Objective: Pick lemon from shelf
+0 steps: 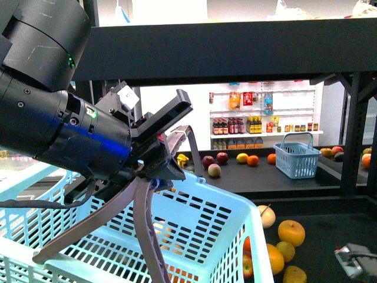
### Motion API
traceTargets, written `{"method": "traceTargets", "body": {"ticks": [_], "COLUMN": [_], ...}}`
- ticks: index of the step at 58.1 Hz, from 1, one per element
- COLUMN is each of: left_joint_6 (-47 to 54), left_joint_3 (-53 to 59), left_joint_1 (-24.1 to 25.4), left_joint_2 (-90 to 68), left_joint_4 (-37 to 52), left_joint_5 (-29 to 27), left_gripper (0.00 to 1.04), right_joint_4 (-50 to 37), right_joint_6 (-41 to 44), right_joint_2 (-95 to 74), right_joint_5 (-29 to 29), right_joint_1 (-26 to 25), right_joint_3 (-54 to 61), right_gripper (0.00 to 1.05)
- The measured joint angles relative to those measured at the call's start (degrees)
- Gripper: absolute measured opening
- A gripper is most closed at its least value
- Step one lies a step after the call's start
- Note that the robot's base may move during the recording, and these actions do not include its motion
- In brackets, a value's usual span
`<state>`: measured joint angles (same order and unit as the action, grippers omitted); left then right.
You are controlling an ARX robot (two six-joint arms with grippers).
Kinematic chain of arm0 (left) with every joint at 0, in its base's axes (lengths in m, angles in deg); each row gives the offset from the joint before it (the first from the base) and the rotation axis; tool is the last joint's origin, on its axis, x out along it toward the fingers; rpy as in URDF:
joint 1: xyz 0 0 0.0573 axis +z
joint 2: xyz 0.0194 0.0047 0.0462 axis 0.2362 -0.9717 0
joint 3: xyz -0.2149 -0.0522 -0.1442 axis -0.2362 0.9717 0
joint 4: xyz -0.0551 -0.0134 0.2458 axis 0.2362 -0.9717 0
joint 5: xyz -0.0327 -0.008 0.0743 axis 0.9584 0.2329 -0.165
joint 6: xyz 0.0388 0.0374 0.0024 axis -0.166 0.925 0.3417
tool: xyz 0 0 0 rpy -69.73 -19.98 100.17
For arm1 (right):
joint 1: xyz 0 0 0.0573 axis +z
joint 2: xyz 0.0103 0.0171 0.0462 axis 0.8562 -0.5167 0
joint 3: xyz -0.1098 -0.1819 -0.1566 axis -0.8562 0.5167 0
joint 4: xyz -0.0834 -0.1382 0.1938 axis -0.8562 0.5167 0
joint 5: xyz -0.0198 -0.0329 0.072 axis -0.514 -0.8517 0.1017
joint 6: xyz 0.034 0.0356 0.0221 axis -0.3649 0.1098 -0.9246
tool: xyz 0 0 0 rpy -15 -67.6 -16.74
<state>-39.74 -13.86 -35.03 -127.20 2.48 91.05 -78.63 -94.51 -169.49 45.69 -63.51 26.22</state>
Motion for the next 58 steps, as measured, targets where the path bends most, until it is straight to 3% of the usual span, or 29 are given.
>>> {"method": "traceTargets", "body": {"ticks": [14,28,58], "left_joint_6": [0.0,0.0,0.0], "left_joint_3": [0.0,0.0,0.0], "left_joint_1": [0.0,0.0,0.0], "left_joint_2": [0.0,0.0,0.0], "left_joint_4": [0.0,0.0,0.0], "left_joint_5": [0.0,-0.1,-0.1], "left_gripper": [0.18,0.18,0.18], "right_joint_4": [-0.5,4.2,10.6], "right_joint_6": [14.8,25.5,26.9], "right_joint_2": [-7.1,-13.5,-22.8], "right_joint_5": [2.2,-0.8,-5.8], "right_joint_1": [8.7,11.8,13.7], "right_joint_3": [-2.7,-10.7,-27.8], "right_gripper": [0.97,0.97,0.97]}}
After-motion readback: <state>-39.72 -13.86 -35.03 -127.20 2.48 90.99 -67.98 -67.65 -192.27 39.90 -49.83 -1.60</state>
